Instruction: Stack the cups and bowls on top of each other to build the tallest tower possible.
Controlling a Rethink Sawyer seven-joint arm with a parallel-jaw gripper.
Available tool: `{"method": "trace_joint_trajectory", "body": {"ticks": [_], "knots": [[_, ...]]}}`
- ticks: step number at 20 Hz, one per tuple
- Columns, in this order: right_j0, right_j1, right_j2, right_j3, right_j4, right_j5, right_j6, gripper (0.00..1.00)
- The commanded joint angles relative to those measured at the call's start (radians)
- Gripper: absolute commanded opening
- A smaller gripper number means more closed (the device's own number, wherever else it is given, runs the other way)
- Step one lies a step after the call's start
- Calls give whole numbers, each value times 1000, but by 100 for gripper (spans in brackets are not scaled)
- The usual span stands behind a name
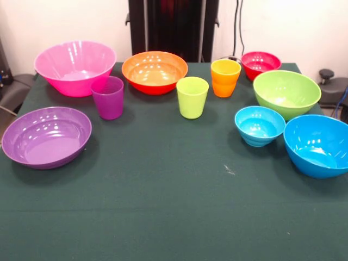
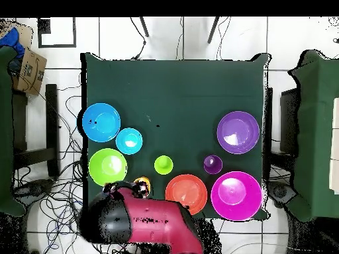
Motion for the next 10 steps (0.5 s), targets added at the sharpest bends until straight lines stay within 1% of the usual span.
{"method": "trace_joint_trajectory", "body": {"ticks": [1, 3, 6, 9, 10], "knots": [[-217, -2, 131, 148, -89, -51, -255, 100], [-274, -18, 158, 181, -103, -66, -273, 100], [-342, -56, 191, 236, -105, -63, -282, 100], [-350, -89, 202, 258, -110, -38, -239, 100], [-363, -109, 211, 285, -108, -56, -239, 100]]}}
